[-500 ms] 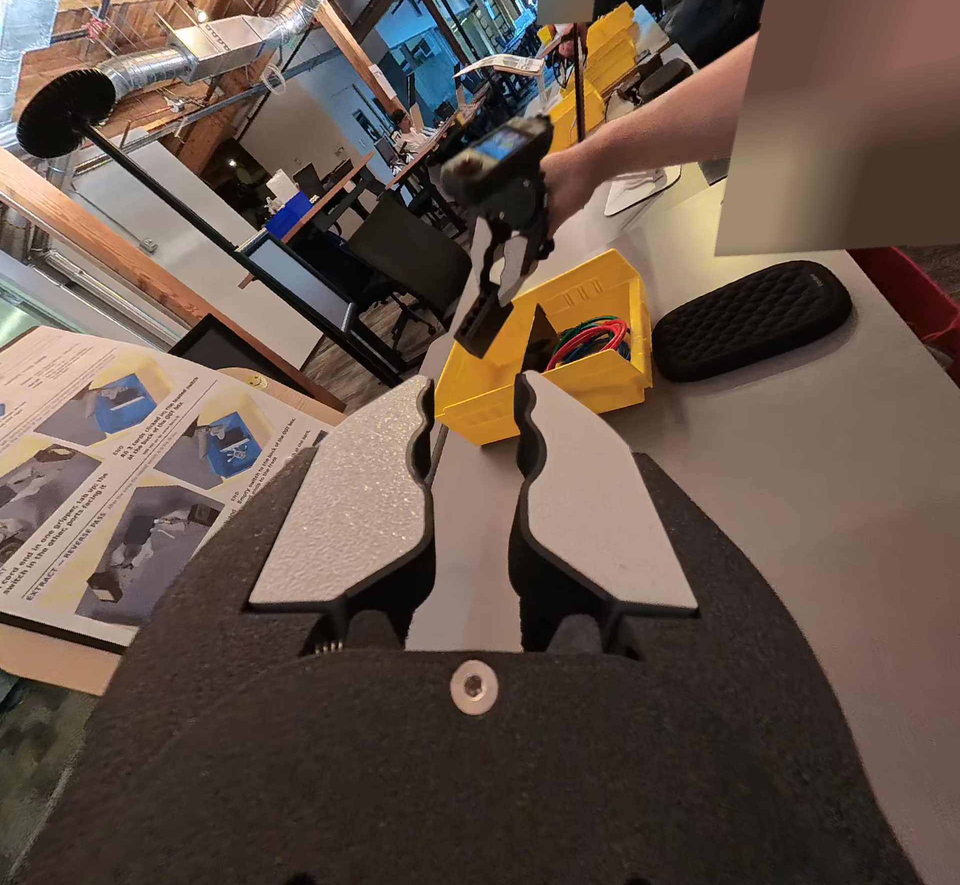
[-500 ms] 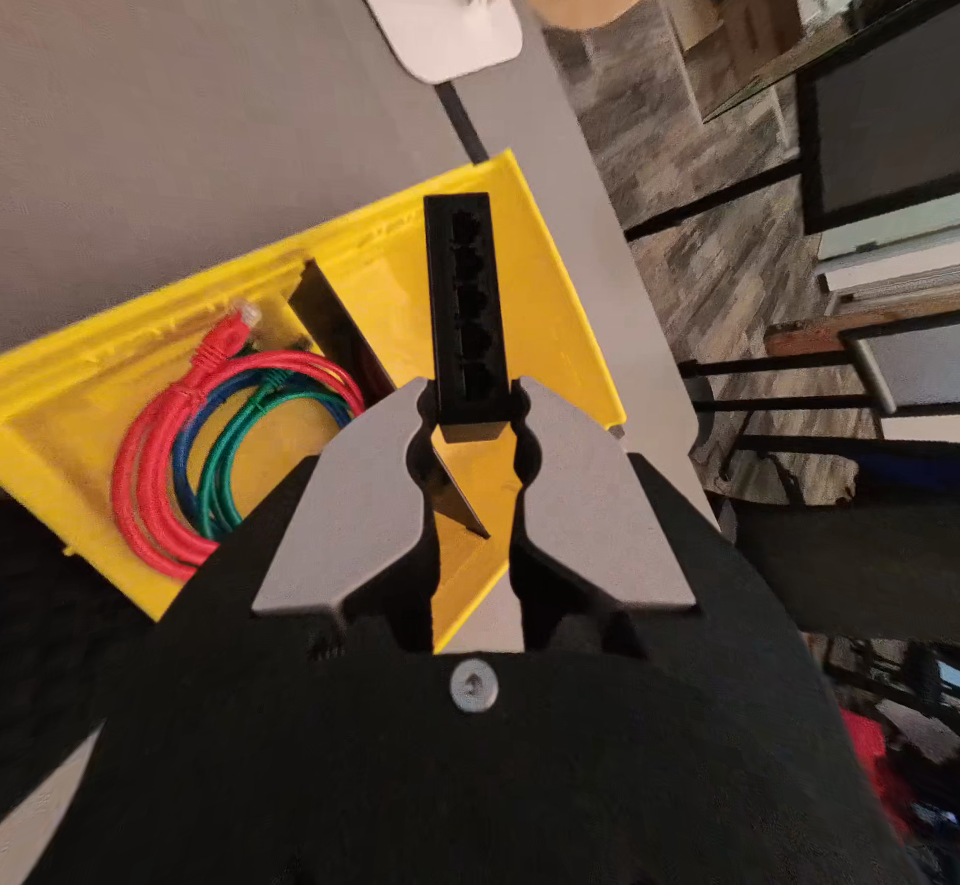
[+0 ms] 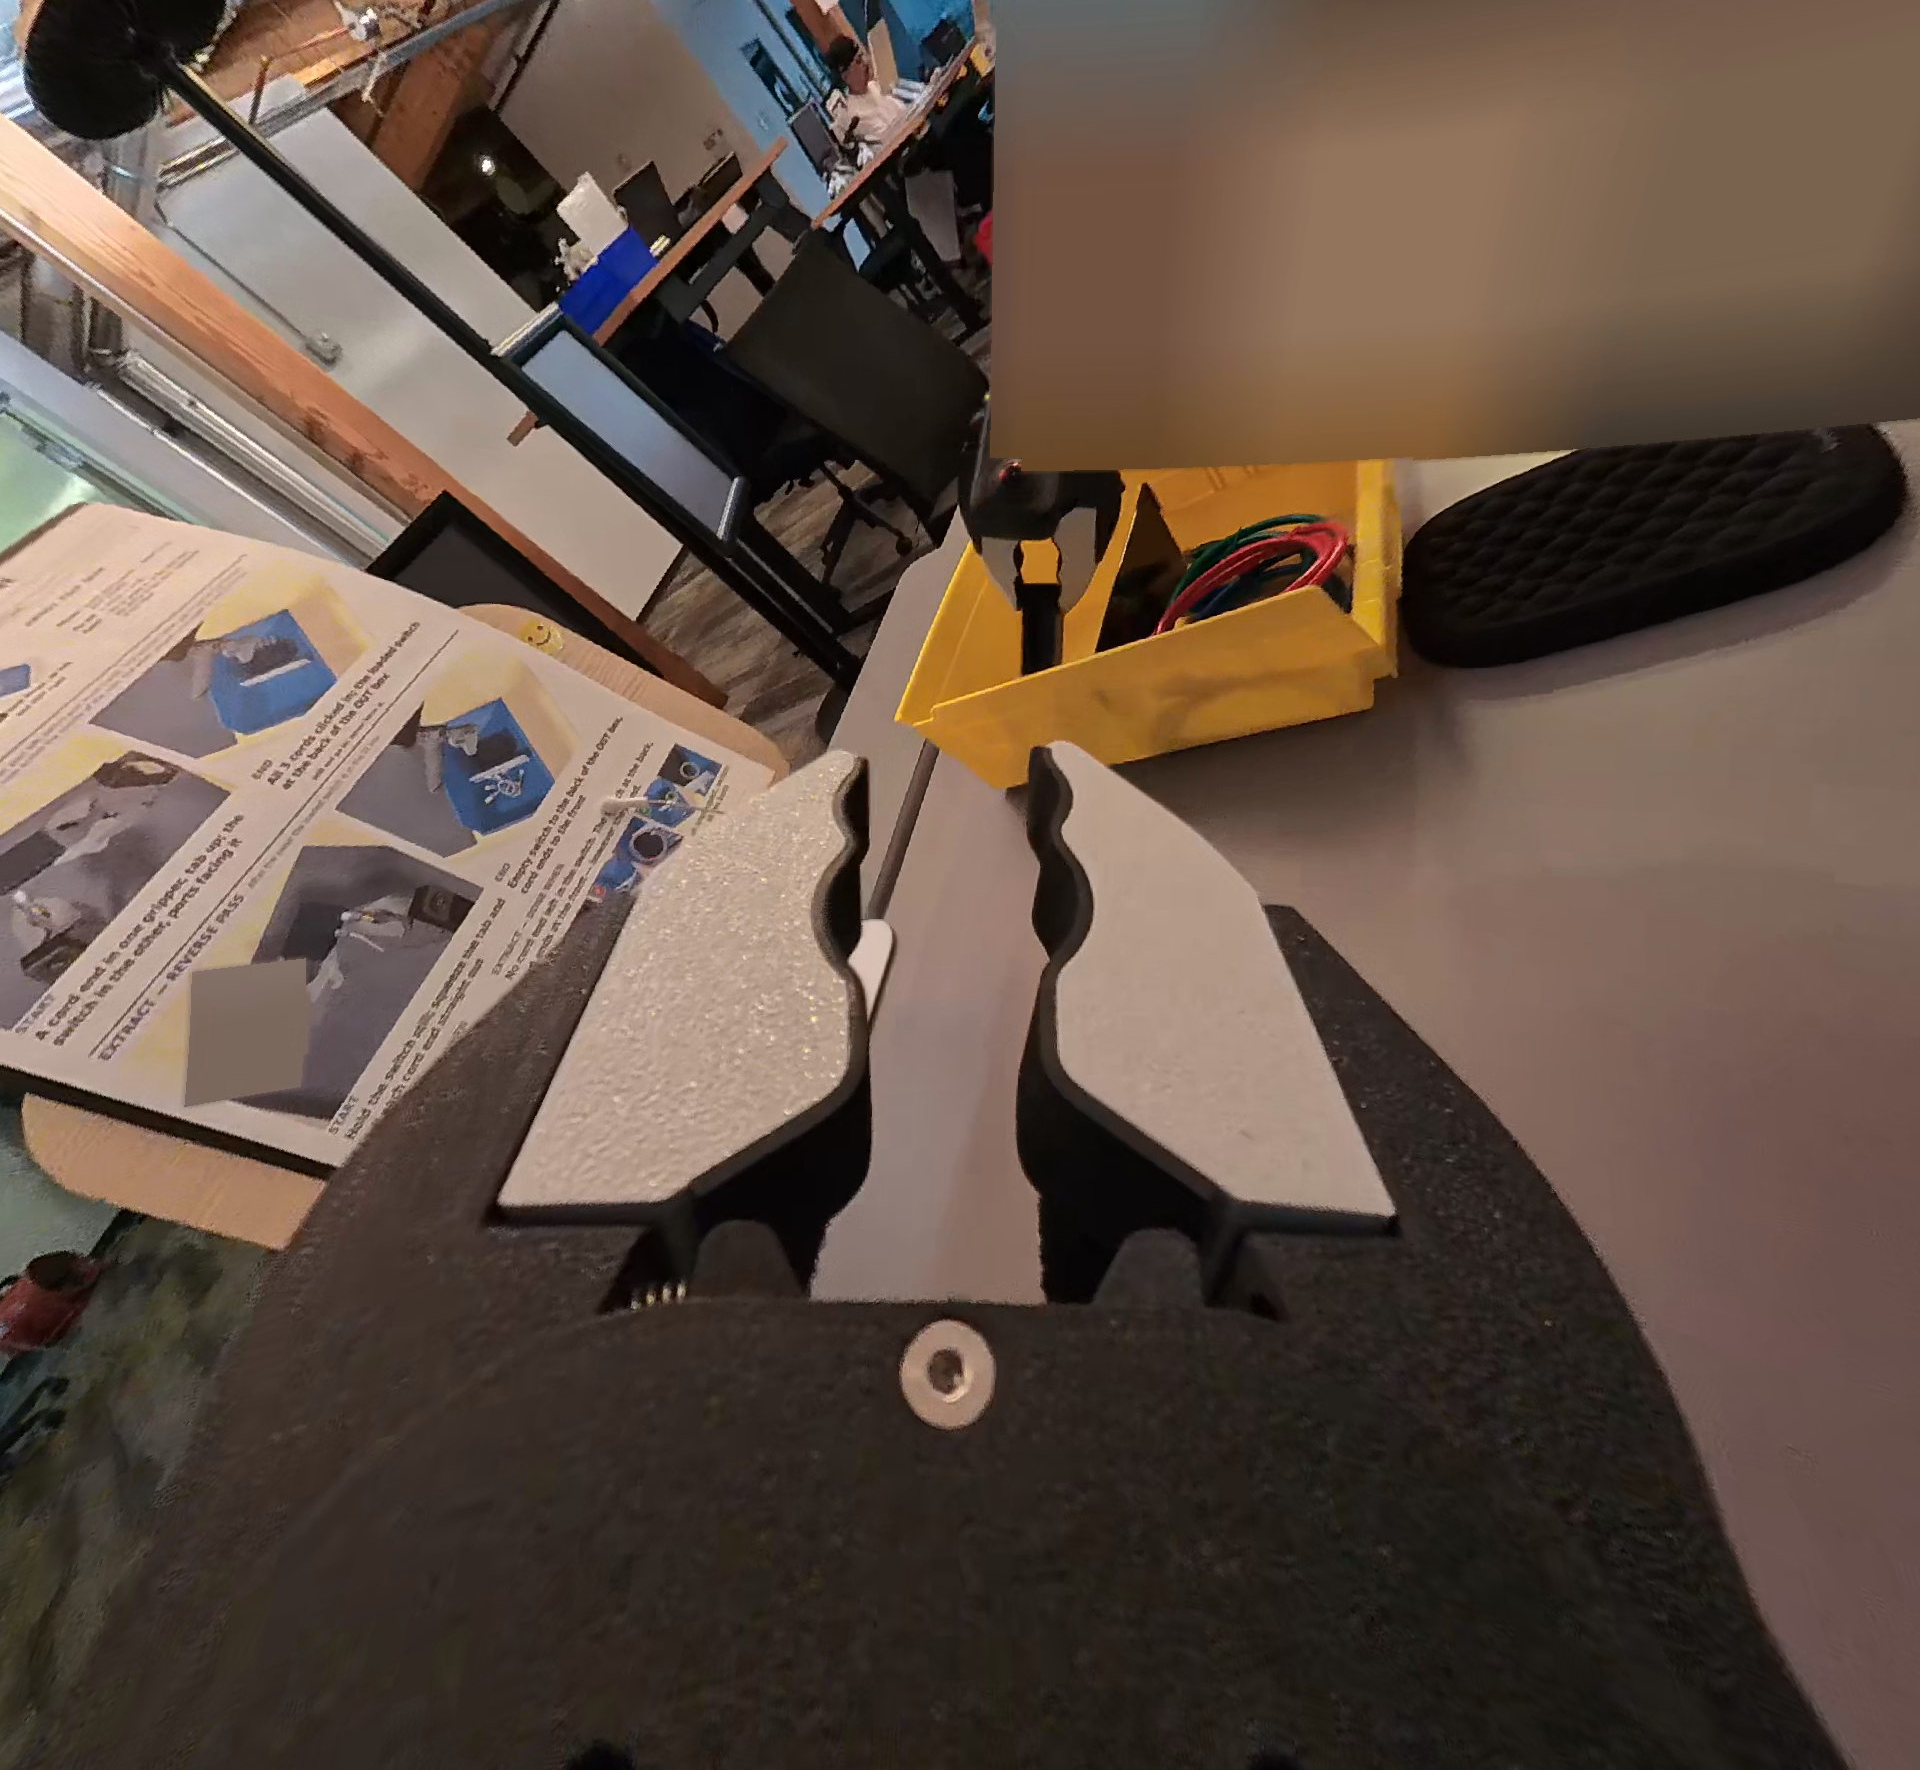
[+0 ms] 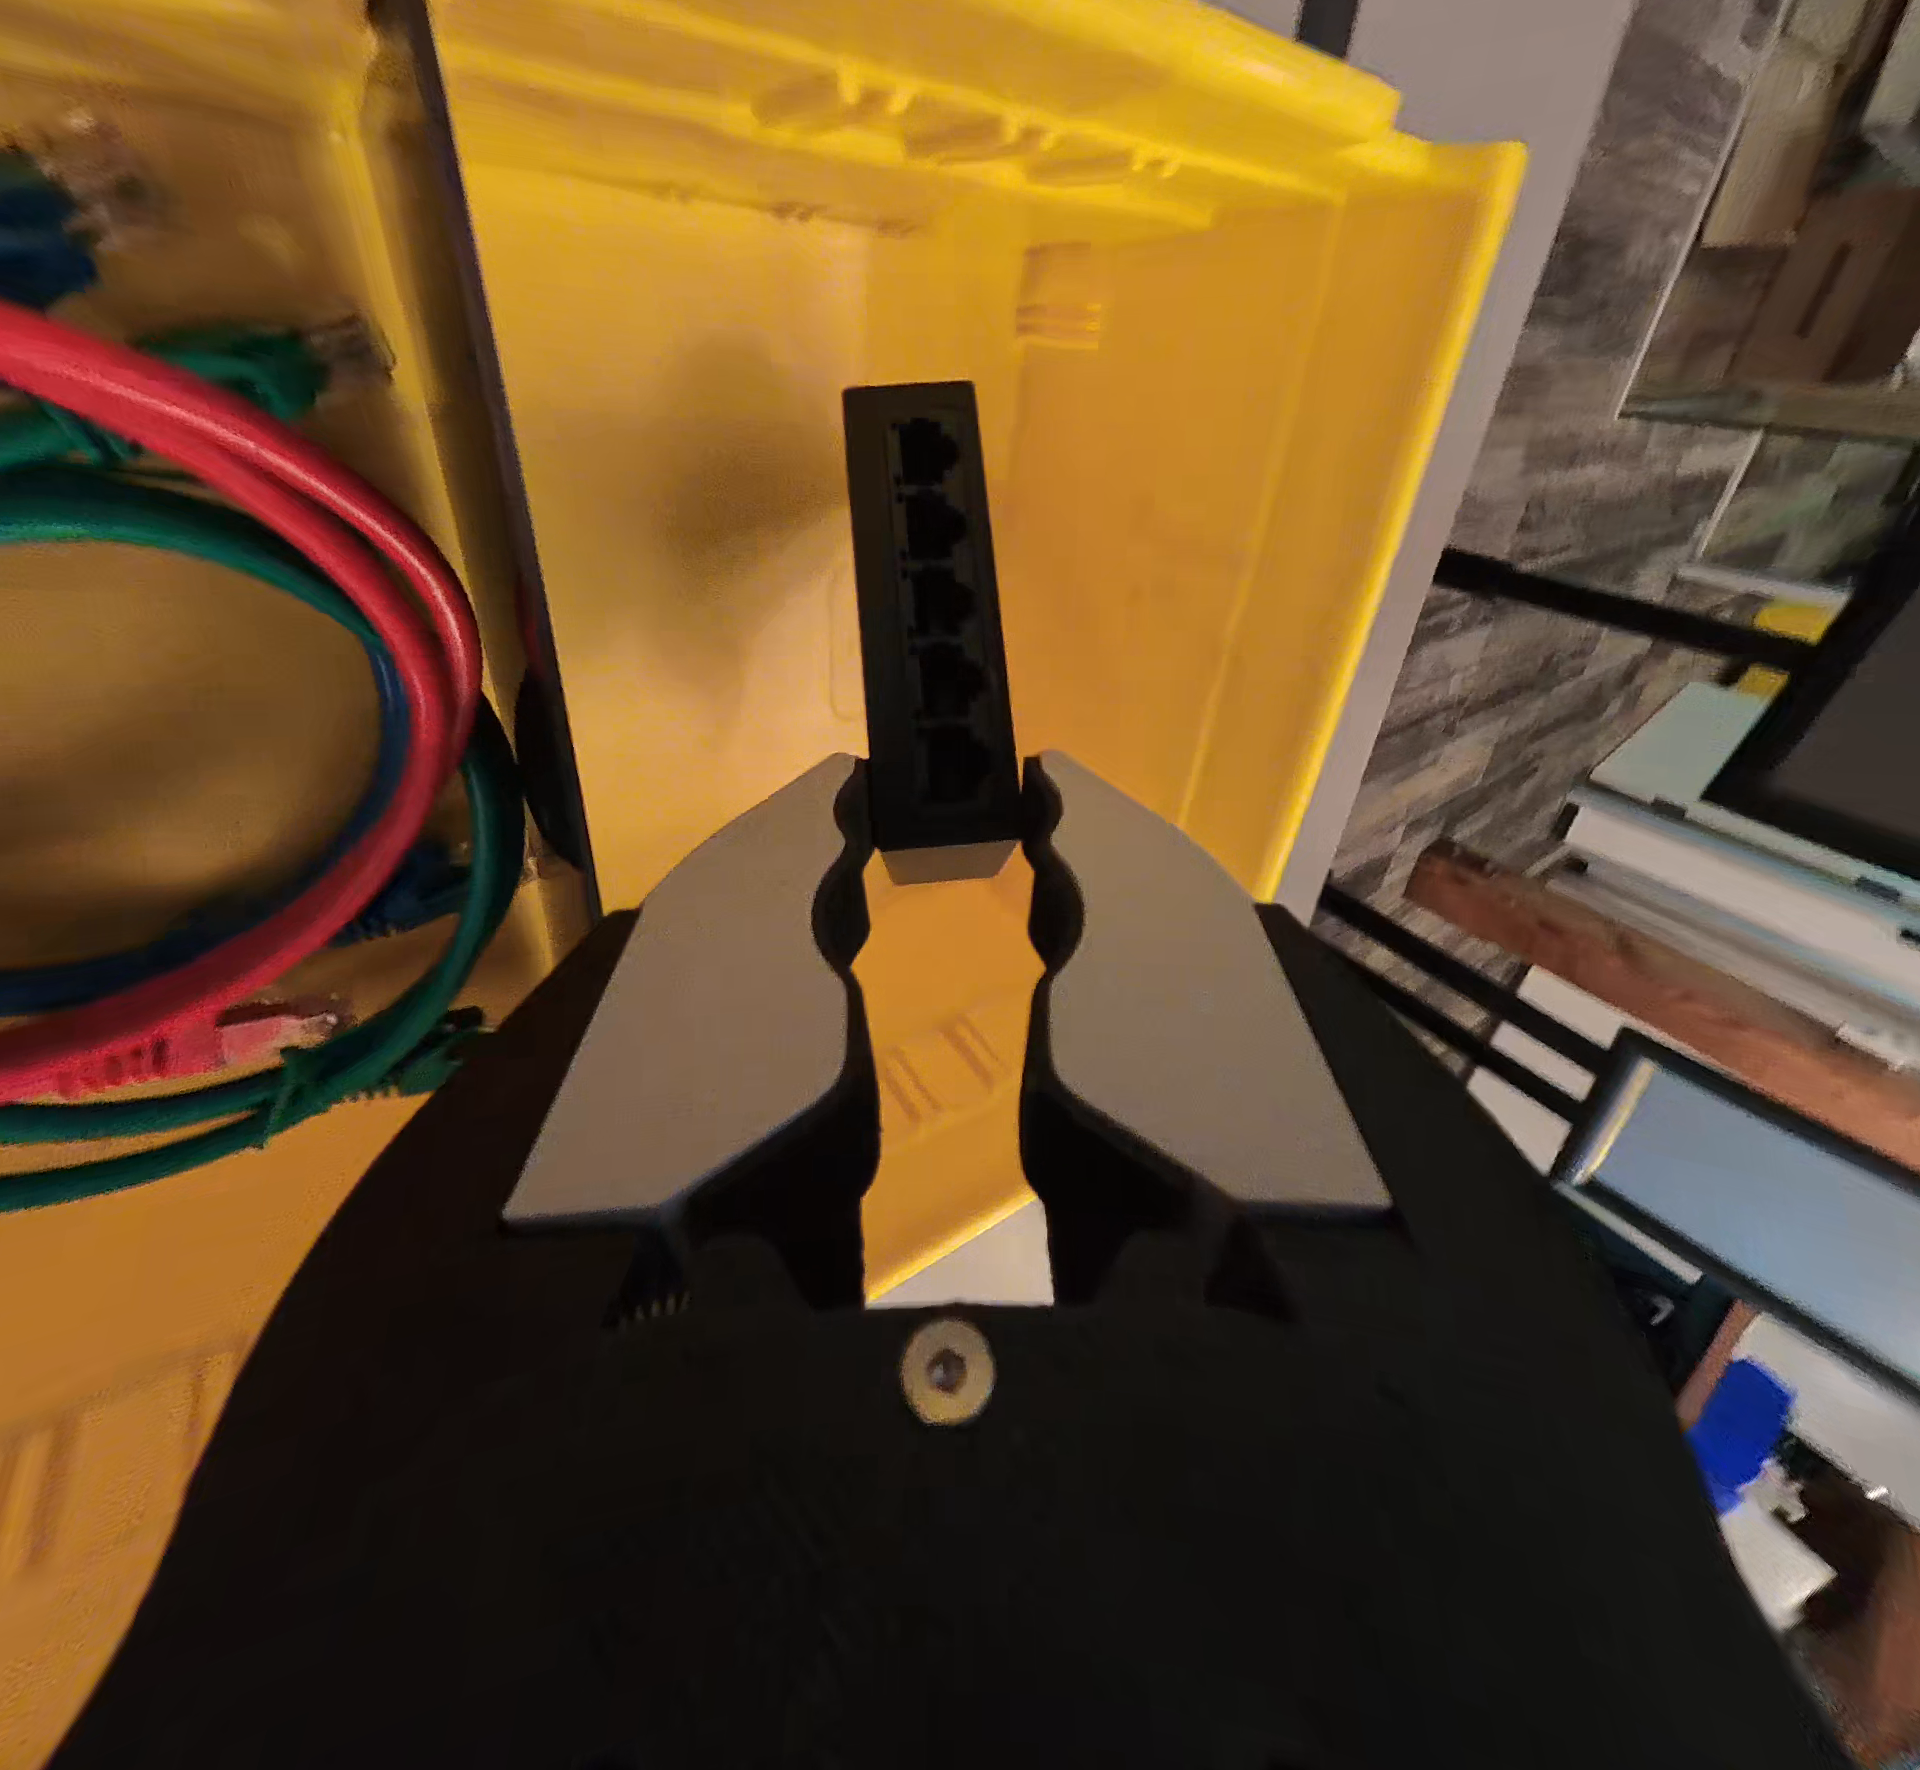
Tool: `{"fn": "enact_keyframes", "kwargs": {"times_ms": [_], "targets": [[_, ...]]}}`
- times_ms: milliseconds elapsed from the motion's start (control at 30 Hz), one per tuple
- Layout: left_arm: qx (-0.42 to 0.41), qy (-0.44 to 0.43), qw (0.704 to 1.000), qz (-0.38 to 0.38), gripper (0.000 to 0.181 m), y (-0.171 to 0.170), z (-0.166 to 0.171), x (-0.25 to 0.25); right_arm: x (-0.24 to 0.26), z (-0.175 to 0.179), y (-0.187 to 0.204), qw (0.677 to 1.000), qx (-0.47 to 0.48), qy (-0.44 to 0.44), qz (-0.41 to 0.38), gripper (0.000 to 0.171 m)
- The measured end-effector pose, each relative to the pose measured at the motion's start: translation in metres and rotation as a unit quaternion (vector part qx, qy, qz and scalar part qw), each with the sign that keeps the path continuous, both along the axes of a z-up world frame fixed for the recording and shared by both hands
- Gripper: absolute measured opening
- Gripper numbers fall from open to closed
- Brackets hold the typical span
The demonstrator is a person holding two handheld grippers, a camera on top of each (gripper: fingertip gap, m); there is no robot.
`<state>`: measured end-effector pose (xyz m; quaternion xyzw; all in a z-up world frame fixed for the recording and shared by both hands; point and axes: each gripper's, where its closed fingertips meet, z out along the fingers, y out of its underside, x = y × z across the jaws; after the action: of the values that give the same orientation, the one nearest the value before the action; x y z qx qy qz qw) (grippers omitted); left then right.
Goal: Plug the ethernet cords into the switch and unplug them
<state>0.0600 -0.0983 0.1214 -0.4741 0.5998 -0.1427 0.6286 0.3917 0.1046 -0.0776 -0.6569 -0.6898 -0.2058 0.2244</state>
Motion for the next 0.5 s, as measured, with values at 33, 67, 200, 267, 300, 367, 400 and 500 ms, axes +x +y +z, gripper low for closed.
{"fn": "enact_keyframes", "kwargs": {"times_ms": [33,67,200,267,300,367,400,500], "targets": [[0.000,0.004,1.000,0.005,0.029,0.002,-0.002,0.000,0.001,-0.003,0.001,1.000,-0.003,-0.011,0.016,0.028],[0.000,0.008,1.000,0.009,0.029,0.004,-0.004,0.001,0.002,-0.006,0.003,0.999,-0.002,-0.022,0.031,0.028],[-0.002,0.030,0.999,0.029,0.029,0.015,-0.016,0.004,0.004,-0.011,0.010,0.998,0.006,-0.018,0.067,0.028],[-0.003,0.041,0.998,0.039,0.029,0.021,-0.023,0.006,0.009,-0.013,0.010,0.997,-0.005,-0.013,0.070,0.028],[-0.004,0.047,0.998,0.043,0.029,0.024,-0.026,0.007,0.012,-0.014,0.009,0.997,-0.007,-0.017,0.077,0.028],[-0.006,0.057,0.997,0.051,0.029,0.029,-0.032,0.008,0.019,-0.019,0.007,0.996,-0.017,-0.030,0.082,0.029],[-0.007,0.061,0.997,0.056,0.029,0.032,-0.035,0.009,0.023,-0.022,0.005,0.996,-0.025,-0.036,0.081,0.030],[-0.010,0.071,0.995,0.064,0.029,0.037,-0.042,0.010,0.030,-0.029,0.001,0.995,-0.052,-0.043,0.074,0.031]]}}
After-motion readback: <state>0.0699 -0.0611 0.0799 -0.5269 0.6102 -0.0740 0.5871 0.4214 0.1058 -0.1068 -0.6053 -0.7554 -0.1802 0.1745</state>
